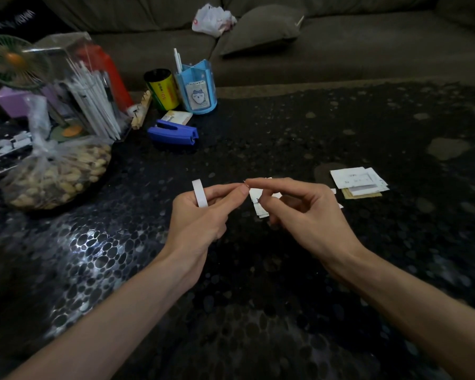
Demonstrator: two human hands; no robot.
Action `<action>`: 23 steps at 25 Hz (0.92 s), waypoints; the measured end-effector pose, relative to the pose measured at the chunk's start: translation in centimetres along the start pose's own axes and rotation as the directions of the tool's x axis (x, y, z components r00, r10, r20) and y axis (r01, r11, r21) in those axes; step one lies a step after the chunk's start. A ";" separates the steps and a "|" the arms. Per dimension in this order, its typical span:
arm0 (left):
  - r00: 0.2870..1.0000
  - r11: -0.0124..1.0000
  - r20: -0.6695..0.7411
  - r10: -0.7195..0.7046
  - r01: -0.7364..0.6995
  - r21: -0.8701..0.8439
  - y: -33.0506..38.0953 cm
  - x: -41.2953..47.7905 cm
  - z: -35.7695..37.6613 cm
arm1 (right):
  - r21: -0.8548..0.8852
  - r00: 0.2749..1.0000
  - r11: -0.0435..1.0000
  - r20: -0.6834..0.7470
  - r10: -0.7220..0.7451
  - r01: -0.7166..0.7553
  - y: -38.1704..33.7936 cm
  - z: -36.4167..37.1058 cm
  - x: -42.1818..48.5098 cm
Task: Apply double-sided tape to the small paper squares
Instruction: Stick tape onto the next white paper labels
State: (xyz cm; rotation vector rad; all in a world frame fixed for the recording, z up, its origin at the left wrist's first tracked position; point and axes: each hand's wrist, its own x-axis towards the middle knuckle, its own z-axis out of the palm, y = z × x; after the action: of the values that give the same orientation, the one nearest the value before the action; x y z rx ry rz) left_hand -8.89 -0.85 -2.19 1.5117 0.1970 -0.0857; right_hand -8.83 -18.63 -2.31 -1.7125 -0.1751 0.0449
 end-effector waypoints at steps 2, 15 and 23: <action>1.000 1.000 0.005 -0.005 0.005 -0.001 0.0 0.0 0.0 | 0.001 1.000 1.000 0.001 -0.004 0.004 0.0 0.0 0.0; 1.000 1.000 -0.015 -0.012 0.012 0.009 0.1 -0.1 0.1 | -0.028 0.998 0.998 0.006 -0.058 0.058 0.5 0.1 0.0; 0.998 0.998 -0.042 -0.042 0.044 0.052 0.4 -0.2 0.2 | 0.014 0.999 0.999 0.015 -0.047 0.047 0.3 0.4 -0.1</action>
State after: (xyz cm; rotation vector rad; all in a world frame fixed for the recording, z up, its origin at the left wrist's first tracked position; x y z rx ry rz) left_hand -9.00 -1.05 -1.73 1.5634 0.2616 -0.0953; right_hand -8.92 -18.31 -2.65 -1.6944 -0.2258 0.0249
